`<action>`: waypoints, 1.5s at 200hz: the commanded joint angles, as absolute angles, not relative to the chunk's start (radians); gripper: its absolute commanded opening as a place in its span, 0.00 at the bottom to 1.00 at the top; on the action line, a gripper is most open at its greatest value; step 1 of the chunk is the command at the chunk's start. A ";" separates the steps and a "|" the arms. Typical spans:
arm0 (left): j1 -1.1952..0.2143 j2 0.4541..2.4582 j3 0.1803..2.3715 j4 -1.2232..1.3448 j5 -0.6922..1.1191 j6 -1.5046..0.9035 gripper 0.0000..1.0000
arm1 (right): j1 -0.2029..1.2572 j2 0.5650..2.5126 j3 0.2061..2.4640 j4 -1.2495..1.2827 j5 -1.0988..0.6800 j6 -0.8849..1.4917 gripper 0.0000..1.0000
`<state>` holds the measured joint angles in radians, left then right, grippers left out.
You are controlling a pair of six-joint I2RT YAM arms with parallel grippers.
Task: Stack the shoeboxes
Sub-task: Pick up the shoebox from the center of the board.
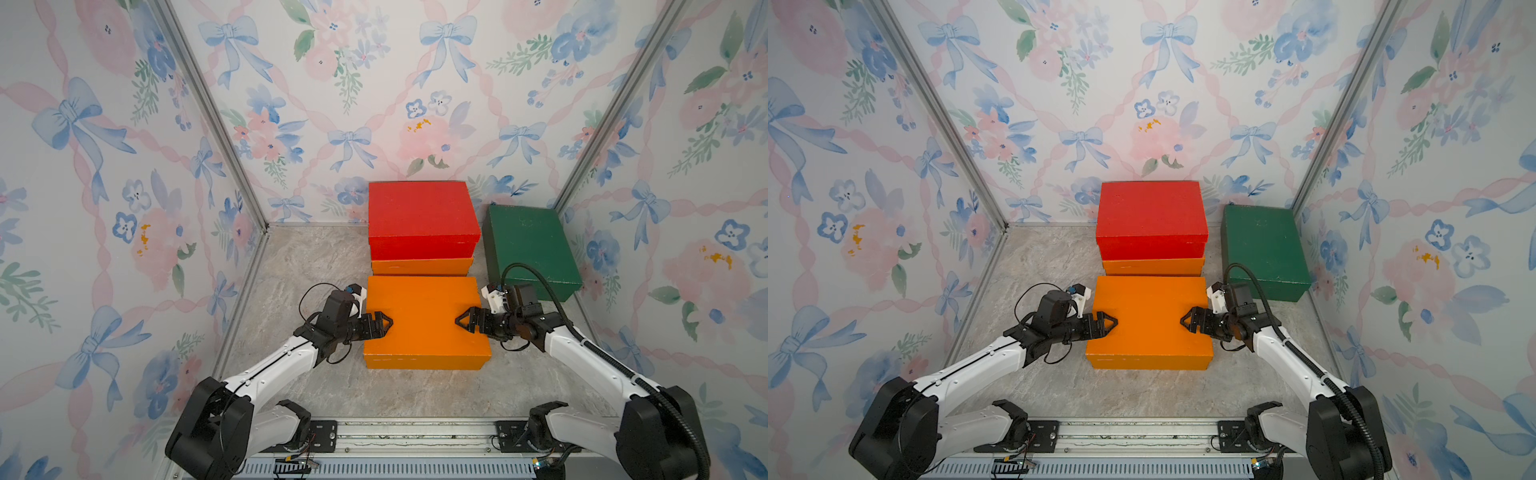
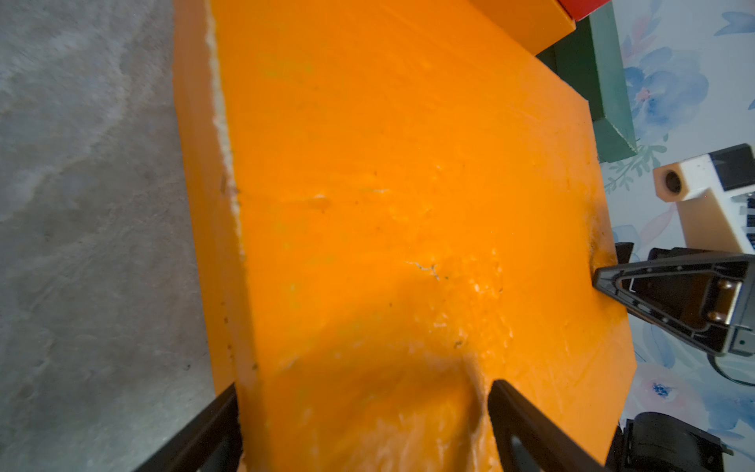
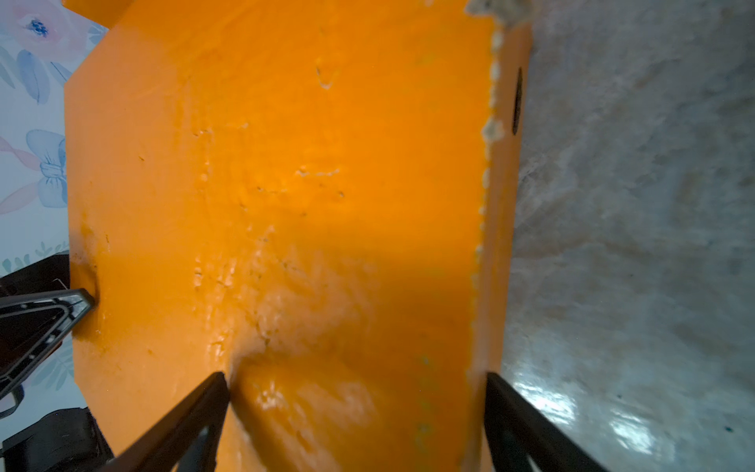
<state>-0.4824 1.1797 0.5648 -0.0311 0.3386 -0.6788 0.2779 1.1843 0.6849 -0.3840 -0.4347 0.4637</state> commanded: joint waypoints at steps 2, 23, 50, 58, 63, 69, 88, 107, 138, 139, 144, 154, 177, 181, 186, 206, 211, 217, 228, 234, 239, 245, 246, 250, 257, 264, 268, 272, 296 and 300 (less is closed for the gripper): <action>-0.493 1.178 0.560 0.000 0.385 -0.686 0.91 | 0.297 1.191 0.684 -0.412 -0.432 0.465 0.93; -0.498 1.174 0.562 0.002 0.389 -0.686 0.89 | 0.303 1.191 0.689 -0.412 -0.434 0.465 0.90; -0.501 1.162 0.563 0.005 0.390 -0.689 0.87 | 0.306 1.189 0.693 -0.412 -0.438 0.469 0.84; -0.502 1.159 0.562 0.006 0.390 -0.690 0.86 | 0.307 1.189 0.693 -0.412 -0.439 0.470 0.83; -0.502 1.158 0.563 0.006 0.390 -0.689 0.86 | 0.307 1.187 0.695 -0.413 -0.440 0.472 0.83; -0.503 1.155 0.564 0.006 0.390 -0.689 0.86 | 0.308 1.186 0.696 -0.413 -0.442 0.472 0.82; -0.506 1.146 0.565 0.016 0.396 -0.693 0.85 | 0.312 1.181 0.702 -0.413 -0.452 0.476 0.78; -0.514 1.137 0.572 0.024 0.397 -0.698 0.84 | 0.320 1.172 0.713 -0.419 -0.454 0.478 0.75; -0.549 1.133 0.604 0.024 0.385 -0.697 0.84 | 0.328 1.147 0.734 -0.430 -0.454 0.484 0.73; -0.550 1.132 0.604 0.024 0.385 -0.697 0.84 | 0.328 1.147 0.734 -0.430 -0.454 0.484 0.73; -0.557 1.132 0.610 0.024 0.384 -0.697 0.84 | 0.329 1.143 0.737 -0.432 -0.454 0.485 0.73; -0.565 1.133 0.619 0.024 0.379 -0.696 0.84 | 0.331 1.137 0.743 -0.435 -0.454 0.487 0.73; -0.575 1.127 0.635 0.024 0.377 -0.700 0.83 | 0.337 1.128 0.760 -0.438 -0.455 0.489 0.72; -0.575 1.125 0.636 0.024 0.376 -0.701 0.83 | 0.338 1.128 0.762 -0.438 -0.454 0.488 0.72; -0.575 1.121 0.639 0.023 0.374 -0.703 0.83 | 0.339 1.128 0.764 -0.437 -0.454 0.489 0.72; -0.579 1.100 0.648 0.023 0.367 -0.713 0.83 | 0.341 1.128 0.768 -0.436 -0.453 0.492 0.72; -0.578 1.094 0.649 0.022 0.366 -0.716 0.83 | 0.340 1.127 0.768 -0.437 -0.452 0.492 0.72; -0.580 1.089 0.653 0.023 0.365 -0.718 0.83 | 0.341 1.127 0.770 -0.437 -0.453 0.492 0.73; -0.581 1.079 0.656 0.022 0.364 -0.722 0.83 | 0.341 1.126 0.772 -0.434 -0.452 0.493 0.72; -0.580 1.074 0.658 0.023 0.362 -0.722 0.83 | 0.339 1.126 0.773 -0.435 -0.453 0.492 0.72; -0.581 1.071 0.660 0.023 0.362 -0.724 0.83 | 0.341 1.126 0.775 -0.435 -0.452 0.492 0.72; -0.580 1.068 0.661 0.022 0.361 -0.725 0.83 | 0.340 1.125 0.777 -0.436 -0.451 0.492 0.72; -0.581 1.067 0.662 0.023 0.361 -0.725 0.83 | 0.340 1.125 0.777 -0.435 -0.451 0.491 0.72; -0.580 1.066 0.664 0.023 0.360 -0.726 0.83 | 0.340 1.125 0.779 -0.436 -0.450 0.492 0.72; -0.582 1.065 0.666 0.023 0.360 -0.727 0.82 | 0.340 1.125 0.784 -0.435 -0.451 0.493 0.72; -0.581 1.063 0.668 0.023 0.360 -0.729 0.82 | 0.340 1.124 0.788 -0.436 -0.451 0.493 0.72; -0.582 1.061 0.671 0.022 0.360 -0.729 0.82 | 0.340 1.124 0.792 -0.437 -0.451 0.494 0.72; -0.581 1.061 0.673 0.021 0.360 -0.729 0.82 | 0.341 1.123 0.795 -0.438 -0.451 0.493 0.72; -0.585 1.058 0.675 0.023 0.357 -0.732 0.82 | 0.342 1.118 0.819 -0.447 -0.451 0.492 0.72; -0.586 1.057 0.675 0.022 0.356 -0.733 0.82 | 0.342 1.118 0.823 -0.449 -0.450 0.491 0.72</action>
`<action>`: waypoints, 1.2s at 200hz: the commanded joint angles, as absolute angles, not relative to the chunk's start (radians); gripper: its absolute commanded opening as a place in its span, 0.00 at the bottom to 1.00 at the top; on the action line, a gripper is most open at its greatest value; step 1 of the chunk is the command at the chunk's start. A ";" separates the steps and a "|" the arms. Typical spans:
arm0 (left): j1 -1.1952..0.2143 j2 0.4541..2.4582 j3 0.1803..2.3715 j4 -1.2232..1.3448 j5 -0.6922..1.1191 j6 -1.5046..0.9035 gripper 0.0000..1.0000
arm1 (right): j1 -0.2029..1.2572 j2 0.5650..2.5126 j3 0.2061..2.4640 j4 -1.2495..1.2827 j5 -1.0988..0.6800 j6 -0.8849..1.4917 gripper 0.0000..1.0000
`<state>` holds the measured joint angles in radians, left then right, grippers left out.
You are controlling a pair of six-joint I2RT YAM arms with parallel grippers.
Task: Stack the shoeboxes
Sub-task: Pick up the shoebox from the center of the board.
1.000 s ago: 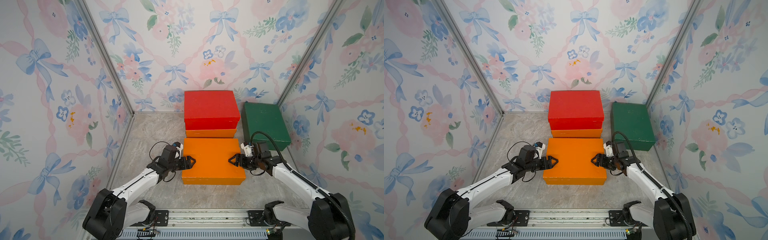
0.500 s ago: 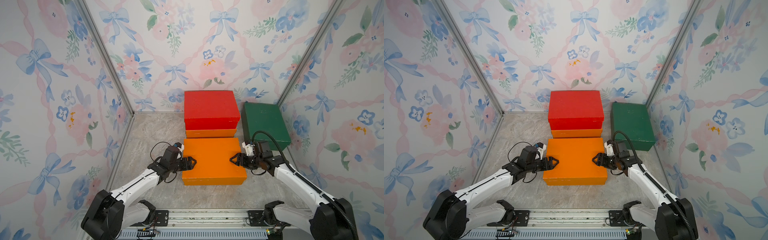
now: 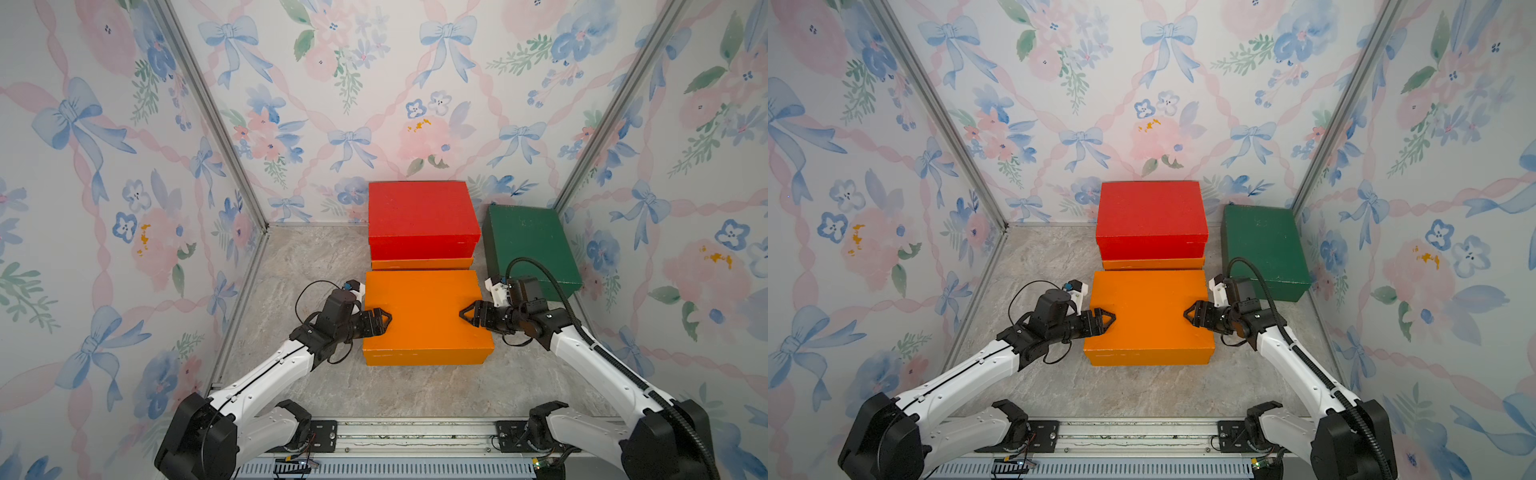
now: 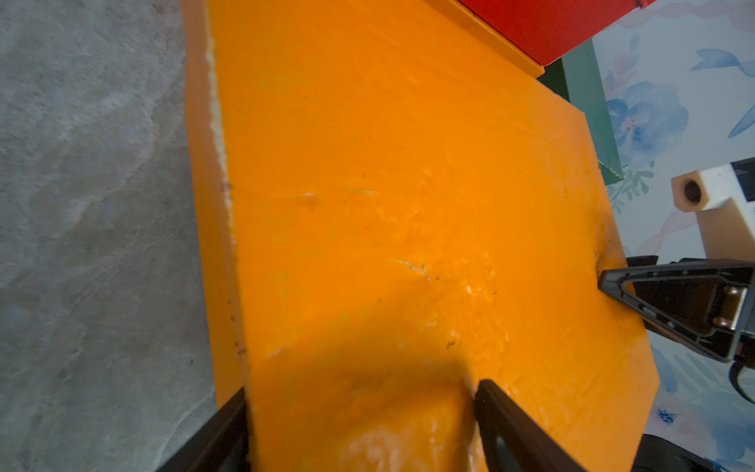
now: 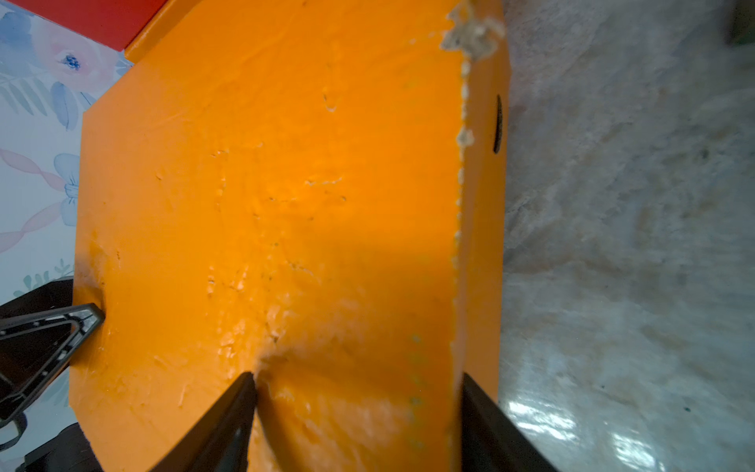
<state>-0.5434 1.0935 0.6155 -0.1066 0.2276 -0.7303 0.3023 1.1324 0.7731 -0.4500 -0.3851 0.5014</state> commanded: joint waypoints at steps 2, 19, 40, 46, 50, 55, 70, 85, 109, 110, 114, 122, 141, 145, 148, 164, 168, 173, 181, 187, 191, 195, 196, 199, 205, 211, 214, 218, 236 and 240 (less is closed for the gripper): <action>-0.586 1.057 0.675 0.023 0.355 -0.733 0.82 | 0.342 1.117 0.825 -0.451 -0.451 0.489 0.72; -0.590 1.058 0.718 0.022 0.352 -0.732 0.82 | 0.342 1.117 0.841 -0.461 -0.449 0.483 0.73; -0.593 1.058 0.731 0.023 0.345 -0.733 0.82 | 0.342 1.118 0.859 -0.471 -0.449 0.482 0.73; -0.594 1.060 0.734 0.022 0.342 -0.733 0.82 | 0.342 1.115 0.865 -0.473 -0.451 0.482 0.73; -0.594 1.061 0.737 0.022 0.341 -0.734 0.82 | 0.342 1.114 0.866 -0.474 -0.451 0.482 0.73; -0.596 1.063 0.742 0.023 0.339 -0.734 0.82 | 0.342 1.112 0.869 -0.474 -0.451 0.482 0.73; -0.596 1.067 0.757 0.022 0.336 -0.732 0.82 | 0.342 1.106 0.876 -0.474 -0.451 0.483 0.73; -0.597 1.070 0.773 0.022 0.333 -0.731 0.82 | 0.342 1.107 0.891 -0.482 -0.451 0.480 0.73; -0.600 1.071 0.794 0.023 0.326 -0.729 0.82 | 0.342 1.109 0.927 -0.507 -0.447 0.470 0.73; -0.600 1.071 0.794 0.023 0.326 -0.729 0.82 | 0.342 1.109 0.929 -0.508 -0.448 0.470 0.73; -0.600 1.071 0.797 0.022 0.324 -0.729 0.82 | 0.342 1.108 0.934 -0.513 -0.448 0.469 0.73; -0.600 1.072 0.804 0.023 0.321 -0.726 0.82 | 0.342 1.108 0.945 -0.518 -0.447 0.468 0.73; -0.600 1.073 0.826 0.022 0.315 -0.721 0.82 | 0.342 1.107 0.967 -0.524 -0.448 0.467 0.73; -0.601 1.075 0.831 0.020 0.313 -0.720 0.82 | 0.343 1.108 0.972 -0.525 -0.448 0.468 0.73; -0.600 1.075 0.835 0.021 0.314 -0.720 0.82 | 0.343 1.109 0.977 -0.526 -0.448 0.467 0.73; -0.600 1.082 0.855 0.020 0.311 -0.715 0.81 | 0.344 1.114 0.996 -0.533 -0.451 0.468 0.73; -0.600 1.084 0.860 0.021 0.311 -0.713 0.81 | 0.344 1.113 1.002 -0.534 -0.451 0.467 0.73; -0.600 1.088 0.867 0.020 0.313 -0.713 0.81 | 0.345 1.114 1.008 -0.536 -0.452 0.468 0.73; -0.600 1.093 0.876 0.020 0.313 -0.712 0.81 | 0.346 1.116 1.019 -0.540 -0.452 0.467 0.73; -0.601 1.096 0.881 0.020 0.315 -0.711 0.81 | 0.347 1.117 1.028 -0.542 -0.452 0.465 0.73; -0.600 1.096 0.886 0.020 0.315 -0.711 0.81 | 0.349 1.118 1.033 -0.545 -0.452 0.464 0.73; -0.600 1.097 0.889 0.020 0.316 -0.710 0.81 | 0.350 1.118 1.038 -0.548 -0.452 0.463 0.73; -0.601 1.099 0.890 0.021 0.316 -0.710 0.81 | 0.350 1.118 1.039 -0.548 -0.453 0.463 0.73; -0.600 1.099 0.893 0.020 0.316 -0.711 0.81 | 0.351 1.120 1.045 -0.550 -0.453 0.462 0.73; -0.600 1.100 0.898 0.021 0.317 -0.710 0.81 | 0.351 1.121 1.050 -0.551 -0.452 0.461 0.73; -0.600 1.100 0.903 0.021 0.316 -0.709 0.81 | 0.353 1.123 1.058 -0.553 -0.452 0.460 0.73; -0.601 1.099 0.905 0.020 0.317 -0.709 0.81 | 0.352 1.122 1.061 -0.553 -0.452 0.460 0.73; -0.600 1.100 0.908 0.021 0.317 -0.709 0.81 | 0.352 1.123 1.065 -0.554 -0.452 0.460 0.73; -0.600 1.100 0.926 0.020 0.314 -0.709 0.81 | 0.353 1.128 1.086 -0.557 -0.455 0.460 0.73; -0.602 1.099 0.930 0.020 0.314 -0.710 0.81 | 0.354 1.129 1.092 -0.558 -0.457 0.460 0.73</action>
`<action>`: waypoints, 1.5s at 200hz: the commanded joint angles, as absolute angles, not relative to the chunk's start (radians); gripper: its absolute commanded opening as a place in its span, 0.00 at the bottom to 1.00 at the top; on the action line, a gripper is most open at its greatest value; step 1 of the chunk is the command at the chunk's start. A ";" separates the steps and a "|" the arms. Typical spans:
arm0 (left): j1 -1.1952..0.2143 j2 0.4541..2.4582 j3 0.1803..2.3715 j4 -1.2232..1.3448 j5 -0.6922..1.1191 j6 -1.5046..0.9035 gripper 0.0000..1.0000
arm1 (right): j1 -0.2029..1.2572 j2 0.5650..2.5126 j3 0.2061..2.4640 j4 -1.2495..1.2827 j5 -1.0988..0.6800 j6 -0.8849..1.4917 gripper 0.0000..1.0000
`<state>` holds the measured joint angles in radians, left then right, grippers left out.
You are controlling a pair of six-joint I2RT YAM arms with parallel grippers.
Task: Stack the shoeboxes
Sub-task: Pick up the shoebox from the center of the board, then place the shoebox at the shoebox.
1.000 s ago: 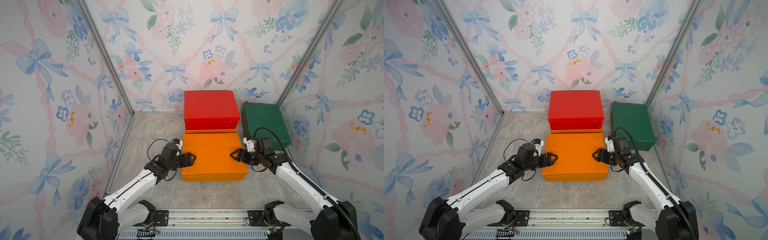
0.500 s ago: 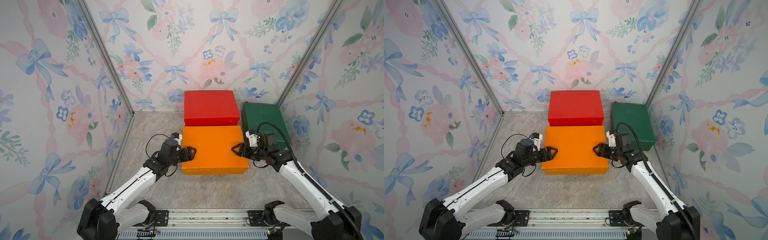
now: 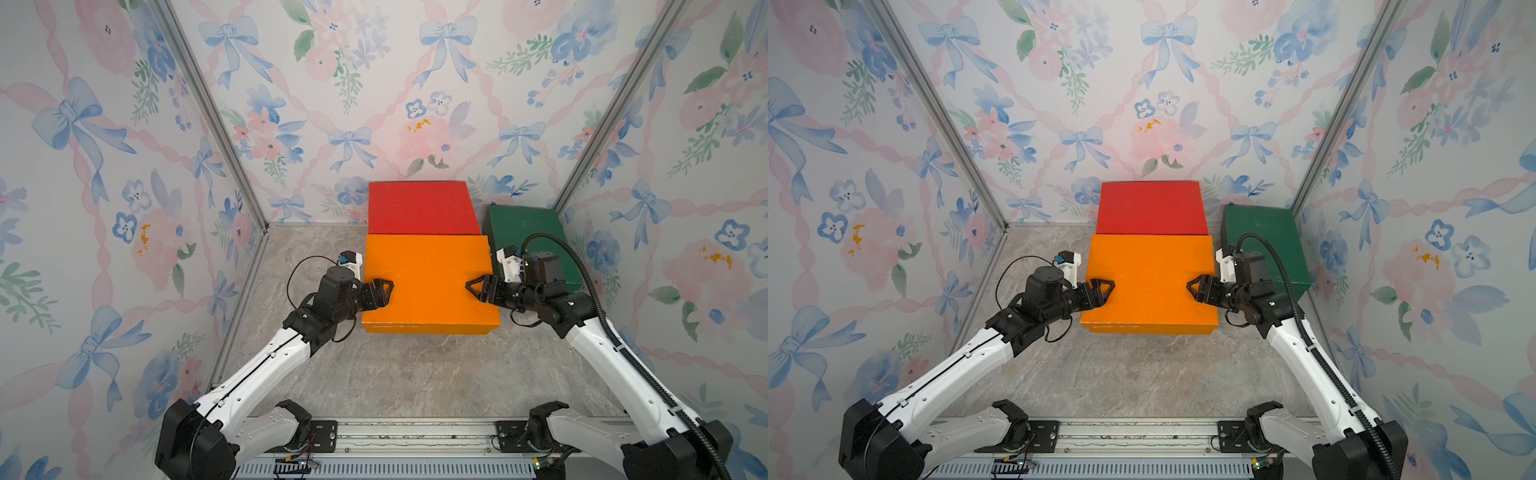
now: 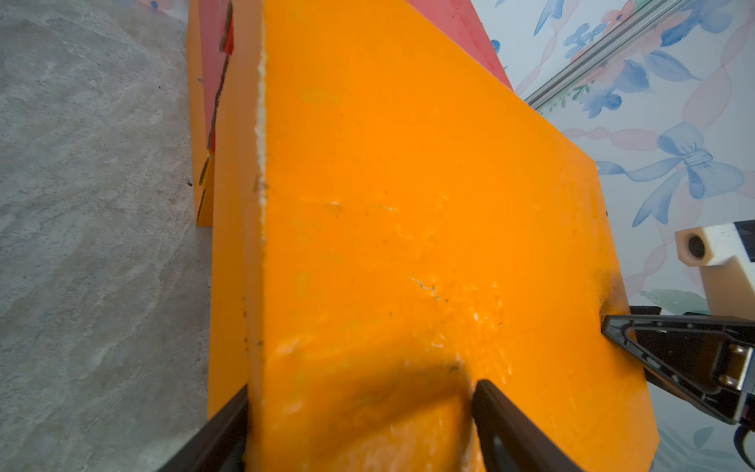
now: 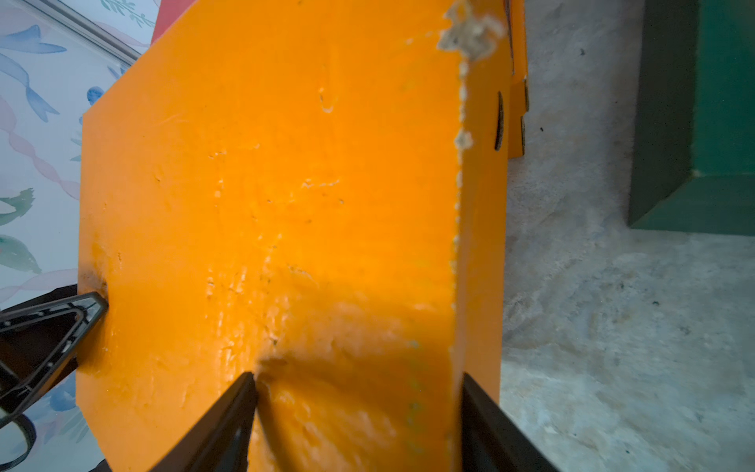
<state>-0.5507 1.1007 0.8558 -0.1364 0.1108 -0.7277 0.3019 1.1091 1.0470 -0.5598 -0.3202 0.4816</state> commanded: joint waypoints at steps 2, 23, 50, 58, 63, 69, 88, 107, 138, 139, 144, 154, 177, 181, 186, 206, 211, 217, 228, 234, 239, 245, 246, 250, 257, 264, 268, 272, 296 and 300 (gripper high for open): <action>-0.601 1.100 0.930 0.021 0.314 -0.710 0.81 | 0.354 1.131 1.095 -0.558 -0.457 0.460 0.73; -0.602 1.101 0.950 0.020 0.318 -0.710 0.81 | 0.357 1.137 1.127 -0.562 -0.463 0.460 0.72; -0.601 1.100 0.966 0.019 0.314 -0.708 0.81 | 0.363 1.142 1.175 -0.579 -0.463 0.454 0.72; -0.601 1.101 0.972 0.020 0.314 -0.707 0.81 | 0.363 1.144 1.186 -0.584 -0.463 0.453 0.72; -0.602 1.103 0.975 0.019 0.313 -0.706 0.81 | 0.364 1.143 1.193 -0.586 -0.463 0.451 0.72; -0.601 1.104 0.980 0.019 0.313 -0.706 0.81 | 0.364 1.141 1.200 -0.589 -0.463 0.448 0.72; -0.601 1.112 0.994 0.020 0.317 -0.707 0.81 | 0.363 1.141 1.216 -0.596 -0.460 0.445 0.72; -0.601 1.115 1.009 0.020 0.316 -0.705 0.81 | 0.363 1.143 1.227 -0.598 -0.461 0.443 0.72; -0.601 1.127 1.037 0.019 0.317 -0.700 0.80 | 0.363 1.150 1.248 -0.596 -0.460 0.442 0.72; -0.601 1.126 1.038 0.019 0.317 -0.700 0.81 | 0.363 1.151 1.249 -0.596 -0.460 0.442 0.72; -0.602 1.129 1.042 0.019 0.319 -0.700 0.81 | 0.364 1.152 1.253 -0.597 -0.459 0.442 0.72; -0.601 1.132 1.051 0.020 0.321 -0.698 0.81 | 0.364 1.155 1.261 -0.595 -0.462 0.442 0.72; -0.603 1.141 1.070 0.019 0.324 -0.698 0.80 | 0.364 1.166 1.281 -0.595 -0.463 0.442 0.72; -0.601 1.142 1.073 0.019 0.324 -0.697 0.81 | 0.363 1.167 1.285 -0.596 -0.463 0.442 0.72; -0.601 1.143 1.077 0.020 0.324 -0.696 0.81 | 0.362 1.171 1.288 -0.595 -0.463 0.441 0.72; -0.601 1.145 1.090 0.018 0.324 -0.698 0.81 | 0.362 1.180 1.299 -0.593 -0.463 0.440 0.72; -0.601 1.145 1.092 0.020 0.322 -0.697 0.80 | 0.362 1.181 1.301 -0.592 -0.463 0.440 0.72; -0.602 1.145 1.096 0.020 0.322 -0.695 0.80 | 0.362 1.182 1.304 -0.593 -0.463 0.440 0.72; -0.602 1.146 1.103 0.019 0.321 -0.694 0.80 | 0.362 1.186 1.307 -0.590 -0.463 0.442 0.72; -0.602 1.147 1.106 0.019 0.322 -0.693 0.80 | 0.362 1.186 1.309 -0.590 -0.463 0.442 0.72; -0.602 1.148 1.109 0.020 0.322 -0.693 0.80 | 0.362 1.188 1.310 -0.588 -0.464 0.443 0.72; -0.602 1.150 1.113 0.019 0.322 -0.692 0.80 | 0.362 1.189 1.314 -0.586 -0.464 0.444 0.72; -0.601 1.150 1.113 0.019 0.322 -0.692 0.80 | 0.362 1.189 1.314 -0.585 -0.465 0.444 0.72; -0.602 1.152 1.115 0.019 0.323 -0.691 0.80 | 0.361 1.189 1.316 -0.584 -0.465 0.445 0.72; -0.602 1.156 1.117 0.019 0.321 -0.690 0.80 | 0.362 1.191 1.319 -0.584 -0.465 0.445 0.72; -0.602 1.159 1.121 0.020 0.321 -0.689 0.80 | 0.361 1.193 1.323 -0.585 -0.466 0.445 0.72; -0.602 1.161 1.124 0.019 0.322 -0.690 0.80 | 0.361 1.193 1.325 -0.585 -0.466 0.443 0.72; -0.601 1.162 1.126 0.019 0.323 -0.690 0.80 | 0.362 1.195 1.329 -0.584 -0.466 0.443 0.72; -0.601 1.170 1.140 0.018 0.322 -0.684 0.80 | 0.360 1.205 1.345 -0.584 -0.466 0.442 0.72; -0.602 1.171 1.142 0.019 0.322 -0.686 0.80 | 0.359 1.208 1.348 -0.585 -0.467 0.441 0.72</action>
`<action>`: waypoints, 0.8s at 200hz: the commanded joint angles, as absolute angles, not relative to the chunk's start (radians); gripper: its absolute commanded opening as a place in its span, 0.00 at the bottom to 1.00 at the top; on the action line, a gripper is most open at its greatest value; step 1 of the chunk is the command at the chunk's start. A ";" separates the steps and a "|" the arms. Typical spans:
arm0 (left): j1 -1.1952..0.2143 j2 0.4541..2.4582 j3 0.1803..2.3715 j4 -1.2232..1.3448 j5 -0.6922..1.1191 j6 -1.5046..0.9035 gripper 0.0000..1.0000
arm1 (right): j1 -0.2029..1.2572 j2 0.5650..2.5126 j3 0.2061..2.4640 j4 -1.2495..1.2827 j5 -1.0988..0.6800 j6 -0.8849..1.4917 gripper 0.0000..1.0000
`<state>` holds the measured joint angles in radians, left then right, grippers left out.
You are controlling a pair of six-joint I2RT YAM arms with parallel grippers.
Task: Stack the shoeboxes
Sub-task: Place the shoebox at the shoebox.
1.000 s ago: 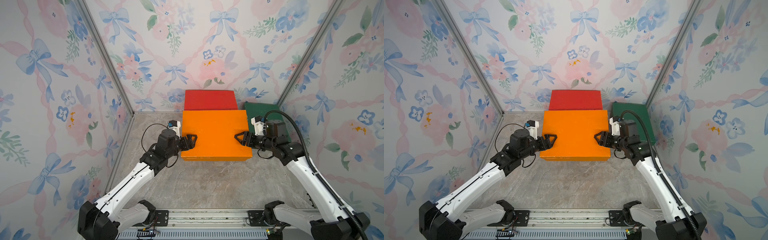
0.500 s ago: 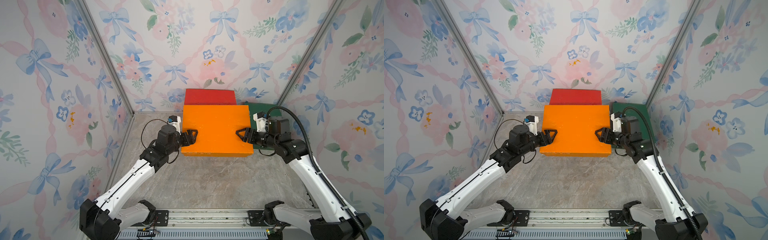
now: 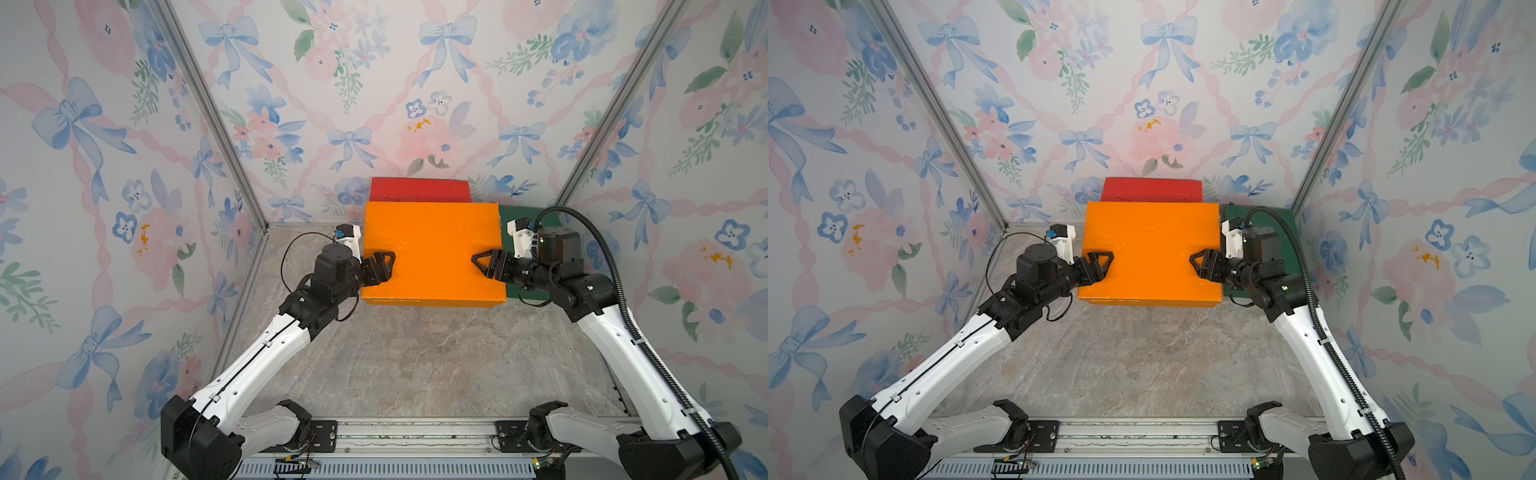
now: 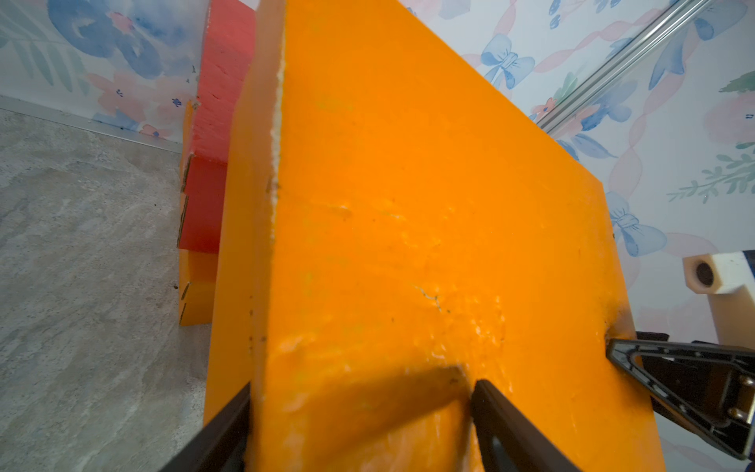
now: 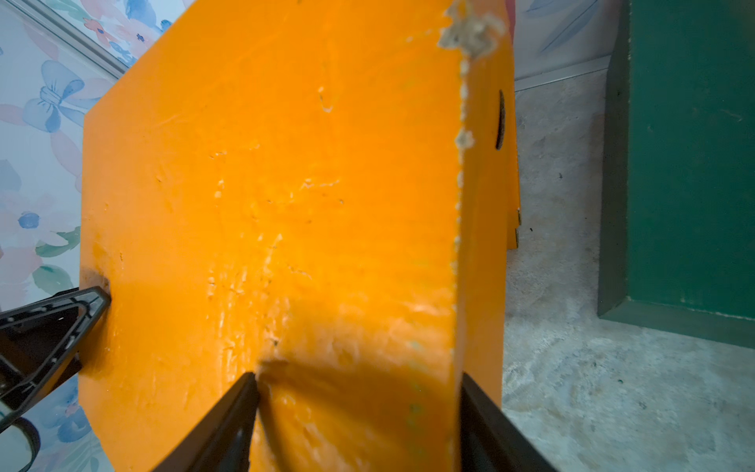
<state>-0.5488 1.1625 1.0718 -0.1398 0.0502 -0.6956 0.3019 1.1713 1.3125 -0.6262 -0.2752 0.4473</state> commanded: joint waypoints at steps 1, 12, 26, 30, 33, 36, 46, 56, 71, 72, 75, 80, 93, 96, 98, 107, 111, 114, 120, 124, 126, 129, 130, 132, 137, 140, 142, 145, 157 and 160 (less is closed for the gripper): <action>-0.602 1.172 1.143 0.019 0.321 -0.685 0.80 | 0.359 1.209 1.348 -0.584 -0.468 0.441 0.72; -0.602 1.178 1.151 0.019 0.323 -0.683 0.80 | 0.358 1.214 1.358 -0.585 -0.468 0.440 0.71; -0.602 1.188 1.165 0.019 0.326 -0.683 0.80 | 0.357 1.222 1.369 -0.583 -0.469 0.439 0.71; -0.601 1.191 1.168 0.019 0.327 -0.683 0.80 | 0.357 1.225 1.373 -0.582 -0.470 0.440 0.71; -0.602 1.193 1.172 0.019 0.328 -0.681 0.80 | 0.356 1.227 1.377 -0.581 -0.471 0.440 0.71; -0.602 1.194 1.174 0.020 0.328 -0.681 0.80 | 0.355 1.228 1.381 -0.582 -0.472 0.440 0.71; -0.604 1.200 1.185 0.020 0.330 -0.681 0.80 | 0.353 1.237 1.391 -0.579 -0.475 0.440 0.71; -0.603 1.205 1.194 0.019 0.330 -0.680 0.80 | 0.353 1.243 1.405 -0.578 -0.476 0.440 0.71; -0.603 1.211 1.208 0.019 0.330 -0.677 0.80 | 0.352 1.254 1.425 -0.576 -0.478 0.442 0.71; -0.603 1.211 1.209 0.019 0.330 -0.677 0.80 | 0.351 1.255 1.427 -0.576 -0.477 0.442 0.71; -0.603 1.211 1.211 0.019 0.330 -0.677 0.80 | 0.351 1.257 1.431 -0.576 -0.479 0.441 0.71; -0.603 1.212 1.215 0.019 0.330 -0.677 0.80 | 0.351 1.261 1.438 -0.575 -0.481 0.442 0.71; -0.603 1.216 1.224 0.018 0.326 -0.675 0.79 | 0.348 1.269 1.452 -0.571 -0.484 0.443 0.71; -0.603 1.217 1.226 0.018 0.324 -0.675 0.79 | 0.348 1.273 1.455 -0.569 -0.484 0.443 0.71; -0.603 1.219 1.228 0.019 0.324 -0.675 0.79 | 0.347 1.273 1.456 -0.569 -0.485 0.444 0.71; -0.603 1.224 1.235 0.018 0.322 -0.675 0.79 | 0.345 1.279 1.464 -0.566 -0.488 0.445 0.71; -0.602 1.225 1.240 0.019 0.322 -0.674 0.79 | 0.344 1.281 1.465 -0.566 -0.489 0.446 0.71; -0.603 1.227 1.242 0.018 0.322 -0.674 0.79 | 0.344 1.281 1.468 -0.564 -0.491 0.446 0.71; -0.603 1.231 1.249 0.018 0.324 -0.674 0.79 | 0.342 1.283 1.468 -0.560 -0.494 0.449 0.71; -0.603 1.235 1.253 0.019 0.324 -0.674 0.79 | 0.341 1.284 1.470 -0.559 -0.494 0.449 0.71; -0.603 1.235 1.255 0.019 0.324 -0.674 0.79 | 0.340 1.284 1.470 -0.558 -0.495 0.450 0.71; -0.603 1.237 1.258 0.019 0.324 -0.674 0.79 | 0.339 1.285 1.470 -0.557 -0.495 0.450 0.71; -0.603 1.238 1.260 0.018 0.325 -0.674 0.79 | 0.339 1.285 1.470 -0.556 -0.495 0.451 0.71; -0.603 1.240 1.261 0.020 0.325 -0.675 0.79 | 0.339 1.285 1.472 -0.554 -0.495 0.452 0.71; -0.604 1.243 1.266 0.018 0.325 -0.674 0.79 | 0.338 1.285 1.473 -0.552 -0.498 0.454 0.71; -0.603 1.246 1.269 0.019 0.325 -0.674 0.79 | 0.337 1.287 1.474 -0.552 -0.498 0.454 0.71; -0.603 1.246 1.272 0.019 0.325 -0.675 0.79 | 0.337 1.287 1.474 -0.552 -0.499 0.454 0.71; -0.603 1.248 1.274 0.018 0.325 -0.675 0.79 | 0.337 1.287 1.474 -0.550 -0.500 0.455 0.71; -0.604 1.254 1.284 0.020 0.325 -0.675 0.79 | 0.333 1.290 1.473 -0.543 -0.500 0.456 0.71; -0.603 1.255 1.286 0.020 0.325 -0.675 0.79 | 0.331 1.290 1.474 -0.543 -0.502 0.457 0.71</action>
<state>-0.5411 1.2411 1.2179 -0.1558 0.0143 -0.6765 0.2794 1.2552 1.4475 -0.6010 -0.2752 0.4416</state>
